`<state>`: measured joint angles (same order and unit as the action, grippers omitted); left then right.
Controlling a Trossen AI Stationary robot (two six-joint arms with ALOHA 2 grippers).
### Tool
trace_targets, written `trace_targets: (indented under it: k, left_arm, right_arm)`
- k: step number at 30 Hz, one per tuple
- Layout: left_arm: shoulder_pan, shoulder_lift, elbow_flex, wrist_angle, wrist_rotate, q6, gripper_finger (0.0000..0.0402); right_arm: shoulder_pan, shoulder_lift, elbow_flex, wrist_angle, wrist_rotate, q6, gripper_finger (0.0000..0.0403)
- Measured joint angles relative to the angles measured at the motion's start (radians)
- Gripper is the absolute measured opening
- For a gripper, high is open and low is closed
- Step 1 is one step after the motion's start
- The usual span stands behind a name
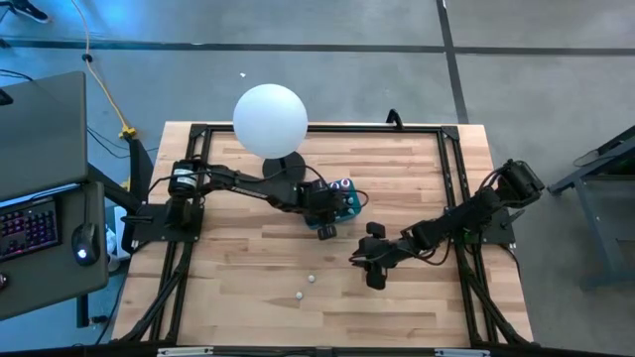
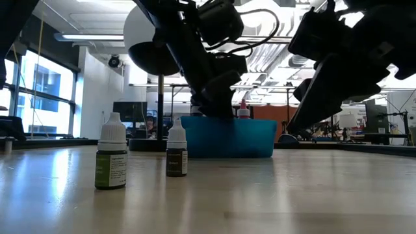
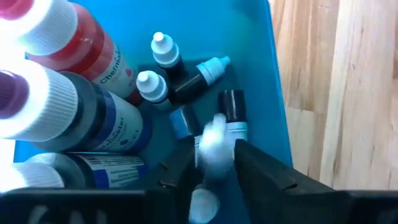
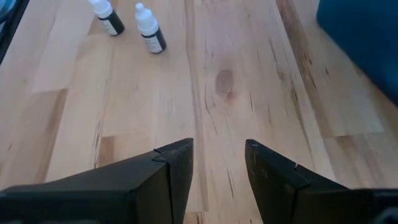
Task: Pick & Place food coloring
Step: Put the orange food coloring bottle into the bin, then put the black food coloring bottle into the bin
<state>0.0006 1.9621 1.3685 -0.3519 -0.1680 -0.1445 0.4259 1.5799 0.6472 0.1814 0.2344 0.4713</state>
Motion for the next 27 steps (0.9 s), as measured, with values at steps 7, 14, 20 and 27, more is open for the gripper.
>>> trace_targets:
  k: [7,14,20,27]
  left_arm:
    - [-0.006,-0.009,0.043,-0.106,0.055,-0.026,0.0156]
    - [-0.025,-0.014,0.326,-0.572,0.365,-0.135,0.0144]
    - [-0.162,-0.059,0.48,-0.857,0.363,-0.071,0.0121]
    - [-0.406,-0.183,0.5,-0.954,0.043,-0.219,0.0114]
  right_arm:
    - [0.0,0.0,0.0,0.0,-0.001,0.0,0.0138]
    - [0.0,0.0,0.0,-0.003,-0.002,0.0,0.0138]
    - [0.0,0.0,0.0,-0.002,-0.002,0.0,0.0138]
    - [0.0,0.001,0.0,0.008,-0.002,0.0,0.0138]
